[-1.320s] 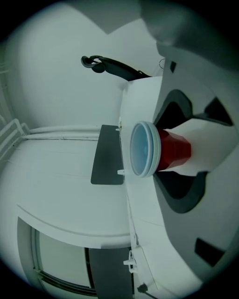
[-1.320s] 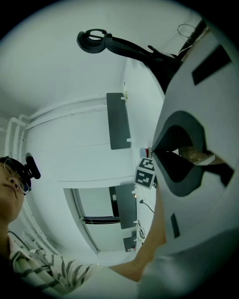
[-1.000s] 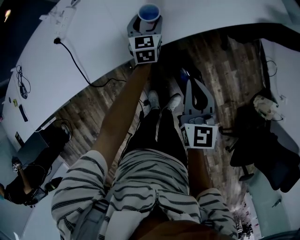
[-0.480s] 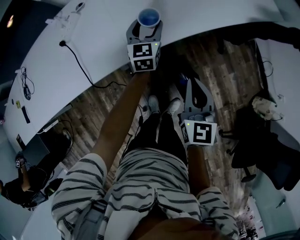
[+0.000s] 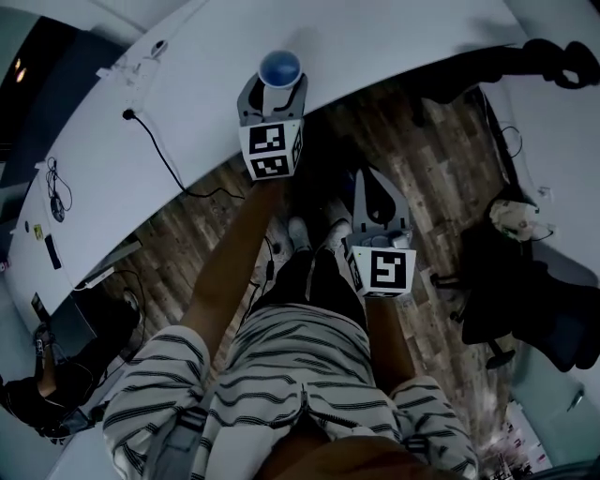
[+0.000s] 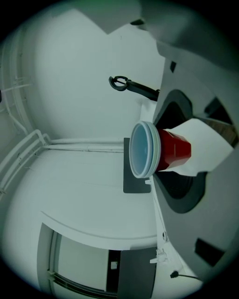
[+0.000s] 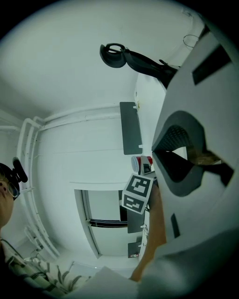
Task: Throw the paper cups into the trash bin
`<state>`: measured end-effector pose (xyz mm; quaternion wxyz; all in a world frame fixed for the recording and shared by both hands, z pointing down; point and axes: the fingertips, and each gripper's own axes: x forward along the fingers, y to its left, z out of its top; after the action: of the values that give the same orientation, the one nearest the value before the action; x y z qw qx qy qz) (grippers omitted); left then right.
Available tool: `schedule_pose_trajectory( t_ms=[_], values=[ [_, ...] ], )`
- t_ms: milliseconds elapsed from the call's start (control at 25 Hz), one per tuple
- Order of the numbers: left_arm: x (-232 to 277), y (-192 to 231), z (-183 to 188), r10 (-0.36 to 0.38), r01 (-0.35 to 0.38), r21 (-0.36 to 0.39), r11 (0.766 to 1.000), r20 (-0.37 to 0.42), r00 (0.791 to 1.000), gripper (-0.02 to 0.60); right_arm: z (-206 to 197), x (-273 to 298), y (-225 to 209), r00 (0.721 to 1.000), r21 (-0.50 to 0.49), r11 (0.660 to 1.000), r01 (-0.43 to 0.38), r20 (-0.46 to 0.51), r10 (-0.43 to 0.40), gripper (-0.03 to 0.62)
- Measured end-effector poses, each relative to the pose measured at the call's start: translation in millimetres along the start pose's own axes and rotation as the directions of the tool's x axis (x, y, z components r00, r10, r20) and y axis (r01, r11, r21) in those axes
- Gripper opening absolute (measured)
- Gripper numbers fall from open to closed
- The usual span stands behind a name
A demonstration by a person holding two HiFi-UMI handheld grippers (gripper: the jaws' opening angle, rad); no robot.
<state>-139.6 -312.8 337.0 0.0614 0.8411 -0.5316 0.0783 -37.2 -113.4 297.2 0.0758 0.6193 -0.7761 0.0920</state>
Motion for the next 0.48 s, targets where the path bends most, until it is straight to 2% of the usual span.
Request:
schedule_pose_trajectory(
  t_ms=[200,480],
  values=[
    [-17.0,-17.5,20.1,-0.032,0.032,-0.016,0.999,0.014,0.999,0.299,14.7,-12.9,-4.8,0.999,0.012,1.0,0.028,0.027,-0.028,0.009],
    [-49.5,-57.4,38.6,-0.099,0.098,0.023,0.995,0.027,0.995,0.299,32.1,-35.9,-10.8,0.997,0.013,0.999,0.052,0.061,-0.052,0.009]
  ],
)
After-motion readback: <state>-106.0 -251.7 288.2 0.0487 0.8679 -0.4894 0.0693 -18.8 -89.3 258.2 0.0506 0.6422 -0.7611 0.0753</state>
